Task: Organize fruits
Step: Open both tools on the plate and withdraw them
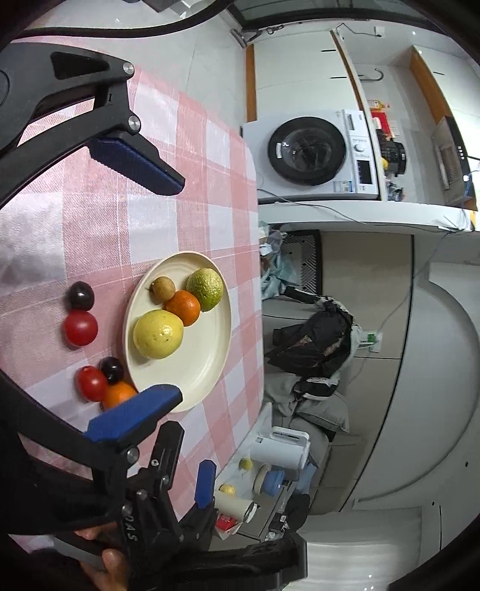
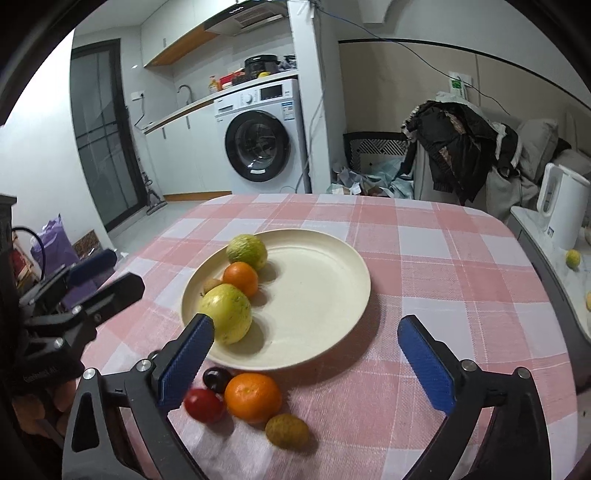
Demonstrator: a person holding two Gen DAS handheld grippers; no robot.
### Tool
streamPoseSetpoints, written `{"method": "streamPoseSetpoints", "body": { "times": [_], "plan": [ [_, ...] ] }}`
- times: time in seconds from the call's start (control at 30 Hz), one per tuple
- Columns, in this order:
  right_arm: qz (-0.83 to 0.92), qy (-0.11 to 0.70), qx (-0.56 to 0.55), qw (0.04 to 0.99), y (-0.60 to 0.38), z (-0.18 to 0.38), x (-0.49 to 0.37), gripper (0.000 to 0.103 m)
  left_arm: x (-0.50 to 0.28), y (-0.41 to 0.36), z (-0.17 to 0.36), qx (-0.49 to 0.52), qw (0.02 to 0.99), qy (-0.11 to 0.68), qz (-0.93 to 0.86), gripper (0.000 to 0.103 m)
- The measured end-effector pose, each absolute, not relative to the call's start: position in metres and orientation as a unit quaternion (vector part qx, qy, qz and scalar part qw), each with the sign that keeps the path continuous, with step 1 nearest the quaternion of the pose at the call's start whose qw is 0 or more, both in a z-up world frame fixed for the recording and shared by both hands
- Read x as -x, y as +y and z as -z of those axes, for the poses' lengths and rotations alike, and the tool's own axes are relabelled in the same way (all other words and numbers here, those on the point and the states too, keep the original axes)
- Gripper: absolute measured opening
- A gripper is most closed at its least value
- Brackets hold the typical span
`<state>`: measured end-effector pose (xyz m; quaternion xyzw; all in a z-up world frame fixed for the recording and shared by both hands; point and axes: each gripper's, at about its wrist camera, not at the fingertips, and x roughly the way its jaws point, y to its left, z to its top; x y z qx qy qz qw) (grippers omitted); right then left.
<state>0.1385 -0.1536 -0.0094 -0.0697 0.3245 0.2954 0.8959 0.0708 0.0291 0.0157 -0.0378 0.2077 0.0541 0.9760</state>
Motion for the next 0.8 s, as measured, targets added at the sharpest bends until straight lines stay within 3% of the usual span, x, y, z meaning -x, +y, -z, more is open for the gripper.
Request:
{"method": "streamPoseSetpoints", "body": {
  "times": [0.8],
  "plan": [
    [-0.285, 0.346, 0.102, 0.888, -0.177, 0.007, -0.109, 0.103, -0.04, 0.035, -0.016, 0.052, 0.97, 0.232, -0.061, 0.102]
  ]
}}
